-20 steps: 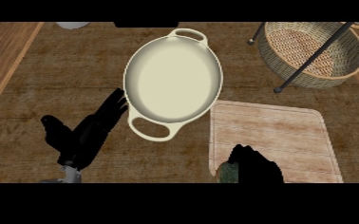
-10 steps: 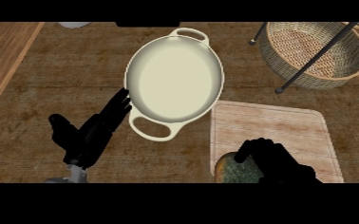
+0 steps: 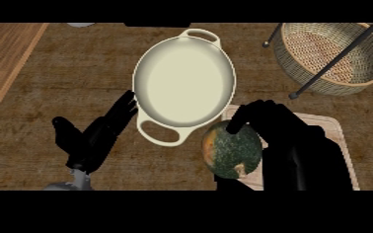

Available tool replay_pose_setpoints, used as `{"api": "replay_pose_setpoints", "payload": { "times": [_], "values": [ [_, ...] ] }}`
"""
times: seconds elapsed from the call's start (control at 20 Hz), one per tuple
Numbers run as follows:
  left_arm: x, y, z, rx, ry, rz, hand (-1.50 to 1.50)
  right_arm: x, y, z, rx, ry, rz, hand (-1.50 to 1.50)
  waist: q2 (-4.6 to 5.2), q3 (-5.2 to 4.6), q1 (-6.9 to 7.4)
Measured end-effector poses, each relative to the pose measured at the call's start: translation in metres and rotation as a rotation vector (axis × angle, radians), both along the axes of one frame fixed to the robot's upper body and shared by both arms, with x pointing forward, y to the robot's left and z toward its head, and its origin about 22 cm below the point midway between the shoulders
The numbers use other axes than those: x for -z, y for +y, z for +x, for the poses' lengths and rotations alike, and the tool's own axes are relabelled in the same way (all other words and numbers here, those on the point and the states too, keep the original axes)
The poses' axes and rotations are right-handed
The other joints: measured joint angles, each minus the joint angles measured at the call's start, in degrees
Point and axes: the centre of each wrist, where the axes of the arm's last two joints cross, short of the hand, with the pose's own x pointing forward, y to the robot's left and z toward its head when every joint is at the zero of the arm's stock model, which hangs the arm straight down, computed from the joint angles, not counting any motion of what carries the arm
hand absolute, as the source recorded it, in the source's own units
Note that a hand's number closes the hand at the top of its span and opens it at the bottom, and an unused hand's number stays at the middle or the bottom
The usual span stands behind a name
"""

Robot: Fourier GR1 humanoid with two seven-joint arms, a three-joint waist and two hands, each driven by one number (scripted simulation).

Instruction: Pick the squash from the cutting board and place it in the pot

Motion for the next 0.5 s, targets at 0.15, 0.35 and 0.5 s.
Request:
{"api": "replay_pose_setpoints", "payload": {
  "times": [0.15,0.35,0.5],
  "values": [
    [-0.001,0.002,0.005,0.002,0.0,-0.002,0.0,-0.011,0.008,0.024,-0.005,0.007,0.006,1.5,0.06,0.01,0.11],
    [0.0,-0.002,0.003,0.008,-0.004,-0.008,0.0,-0.026,0.017,0.063,-0.009,0.039,0.014,1.5,0.08,0.04,0.36],
    [0.002,0.002,0.006,0.011,-0.003,-0.004,0.0,-0.035,0.027,0.094,-0.011,0.073,0.014,1.5,0.17,0.05,0.39]
  ]
}}
